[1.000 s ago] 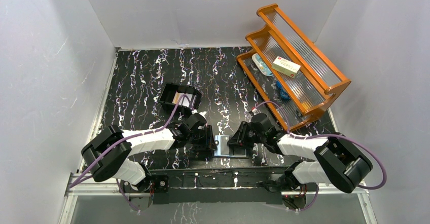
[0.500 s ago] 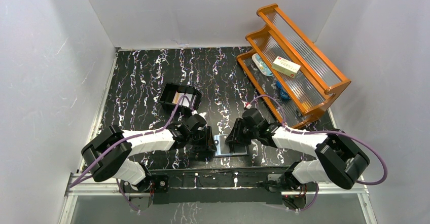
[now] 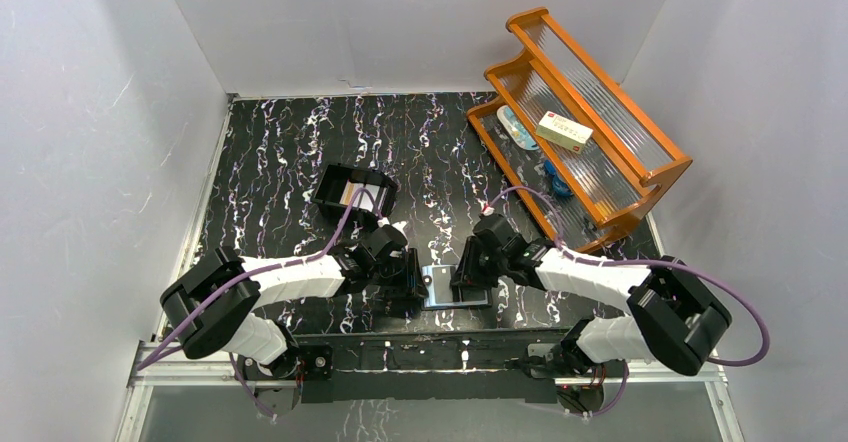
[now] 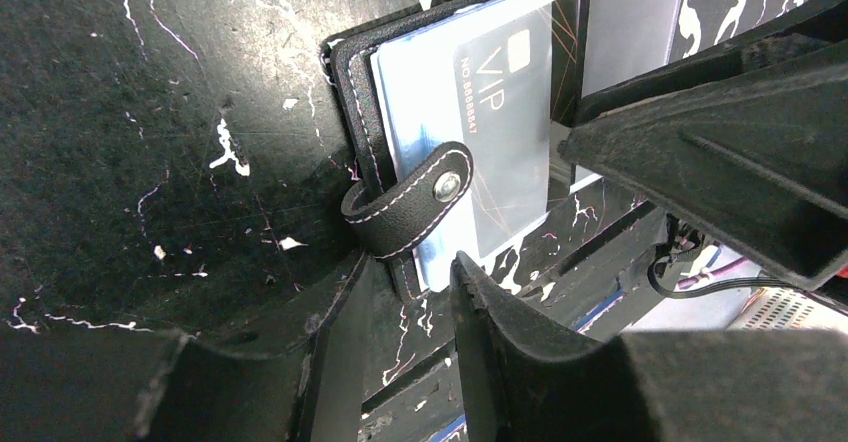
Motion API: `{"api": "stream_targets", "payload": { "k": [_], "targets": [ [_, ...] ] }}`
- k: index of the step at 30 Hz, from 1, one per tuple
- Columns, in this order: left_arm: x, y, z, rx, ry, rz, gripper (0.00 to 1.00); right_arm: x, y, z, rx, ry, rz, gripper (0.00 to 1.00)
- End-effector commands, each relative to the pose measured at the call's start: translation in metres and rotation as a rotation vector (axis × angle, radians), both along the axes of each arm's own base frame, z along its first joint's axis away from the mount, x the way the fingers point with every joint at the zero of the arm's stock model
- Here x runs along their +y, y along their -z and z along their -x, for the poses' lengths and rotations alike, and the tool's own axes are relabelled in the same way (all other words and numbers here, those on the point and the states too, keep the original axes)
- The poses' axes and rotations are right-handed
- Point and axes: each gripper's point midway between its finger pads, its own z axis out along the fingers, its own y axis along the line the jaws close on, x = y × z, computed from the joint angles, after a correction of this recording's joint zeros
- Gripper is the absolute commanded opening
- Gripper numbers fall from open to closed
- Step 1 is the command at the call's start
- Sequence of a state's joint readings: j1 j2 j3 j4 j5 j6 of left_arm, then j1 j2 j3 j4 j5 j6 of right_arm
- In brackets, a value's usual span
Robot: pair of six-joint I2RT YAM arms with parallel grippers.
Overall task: Put the credit cards into the card holder
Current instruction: Insert the credit card into the card holder.
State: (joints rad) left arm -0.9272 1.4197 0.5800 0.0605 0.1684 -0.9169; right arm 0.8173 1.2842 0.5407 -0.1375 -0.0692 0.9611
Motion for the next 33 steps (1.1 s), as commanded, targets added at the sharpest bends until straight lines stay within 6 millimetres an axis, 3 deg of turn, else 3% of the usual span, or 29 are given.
{"api": "stream_targets", "payload": {
  "k": [1, 12, 18, 26, 29, 33],
  "targets": [
    [-0.003, -0.004, 0.0, -0.015, 0.008, 0.017, 0.33, 0.019, -0.013, -0.009, -0.049, -0.026, -0.033, 0.37],
    [-0.004, -0.004, 0.0, -0.019, 0.01, 0.019, 0.31, 0.036, -0.016, -0.001, -0.068, -0.073, -0.134, 0.35],
    [0.011, -0.034, -0.014, -0.101, -0.05, -0.033, 0.35, 0.02, -0.021, -0.006, -0.113, -0.047, -0.067, 0.37],
    [0.049, -0.098, -0.06, -0.347, -0.105, -0.268, 0.43, 0.004, -0.055, -0.012, -0.231, -0.027, -0.06, 0.45],
    [0.066, -0.118, -0.092, -0.423, -0.114, -0.401, 0.46, 0.0, -0.065, -0.014, -0.253, -0.02, -0.058, 0.45],
    [0.099, -0.128, -0.139, -0.468, -0.123, -0.56, 0.47, -0.002, -0.08, -0.014, -0.281, -0.02, -0.077, 0.46]
  ]
}}
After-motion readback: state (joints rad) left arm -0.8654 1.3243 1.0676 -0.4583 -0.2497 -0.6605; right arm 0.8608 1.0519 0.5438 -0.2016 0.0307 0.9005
